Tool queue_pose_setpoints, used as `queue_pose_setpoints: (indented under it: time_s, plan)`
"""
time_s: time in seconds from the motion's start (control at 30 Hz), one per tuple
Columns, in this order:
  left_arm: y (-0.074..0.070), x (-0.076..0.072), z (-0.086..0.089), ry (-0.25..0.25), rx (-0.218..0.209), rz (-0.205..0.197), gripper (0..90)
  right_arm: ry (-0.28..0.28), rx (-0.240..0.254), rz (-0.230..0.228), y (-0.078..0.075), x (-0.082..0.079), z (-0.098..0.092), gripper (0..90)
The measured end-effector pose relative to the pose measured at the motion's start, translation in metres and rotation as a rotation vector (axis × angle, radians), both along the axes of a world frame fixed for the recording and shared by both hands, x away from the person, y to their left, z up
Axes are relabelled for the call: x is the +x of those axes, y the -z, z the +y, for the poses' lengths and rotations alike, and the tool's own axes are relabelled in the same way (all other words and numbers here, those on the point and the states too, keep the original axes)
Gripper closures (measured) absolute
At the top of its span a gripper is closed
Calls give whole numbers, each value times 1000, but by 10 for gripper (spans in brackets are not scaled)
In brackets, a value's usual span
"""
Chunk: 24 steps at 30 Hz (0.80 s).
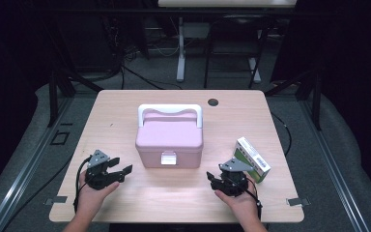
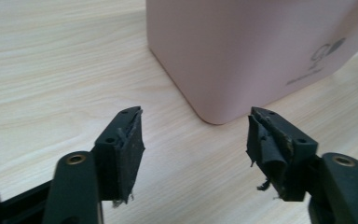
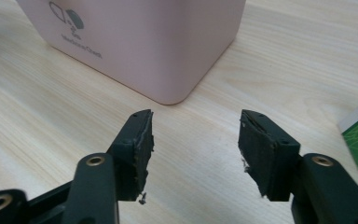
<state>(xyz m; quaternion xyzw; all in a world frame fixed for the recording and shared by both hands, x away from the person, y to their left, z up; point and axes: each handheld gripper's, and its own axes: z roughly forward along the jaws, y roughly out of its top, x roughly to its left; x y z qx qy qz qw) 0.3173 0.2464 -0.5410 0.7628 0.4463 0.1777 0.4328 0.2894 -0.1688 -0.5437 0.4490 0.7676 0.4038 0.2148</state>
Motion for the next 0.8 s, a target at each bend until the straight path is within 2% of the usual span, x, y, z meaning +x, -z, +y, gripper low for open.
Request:
queue_pose_setpoints:
  time_s: [0.03, 0.1, 0.17, 0.23, 0.27, 0.33, 0.47, 0.5, 0.57, 0.7, 0.8]
  plan:
    - [1, 0, 0, 23, -27, 9, 387, -2, 8, 4, 0, 0, 0, 453]
    - [1, -1, -1, 33, -34, 12, 401, -2, 12, 5, 0, 0, 1, 454]
    - [2, -1, -5, 54, -18, 16, 422, -1, 3, -1, 1, 0, 1, 463]
    - [2, 0, -6, 44, -6, 20, 423, -4, -3, 0, 1, 0, 1, 470]
    - [3, 0, -6, 33, -3, 14, 422, -26, -12, 13, 4, 2, 2, 485]
    - [3, 0, -6, 34, -4, 25, 423, -36, -16, 15, 5, 2, 2, 487]
    - [1, 0, -3, 9, -20, 12, 447, -38, -27, 8, 5, 1, 4, 496]
    - [2, 0, -2, 8, -39, 9, 454, -33, -26, 3, 4, 0, 4, 496]
    - [1, 0, -2, 11, -48, 11, 457, -25, -30, -2, 4, 0, 4, 496]
    - [1, -1, -2, 19, -37, 3, 480, -12, -26, 7, 4, 2, 2, 494]
    - [0, -2, -1, 21, -28, 1, 495, 4, -5, 15, 3, 4, 1, 498]
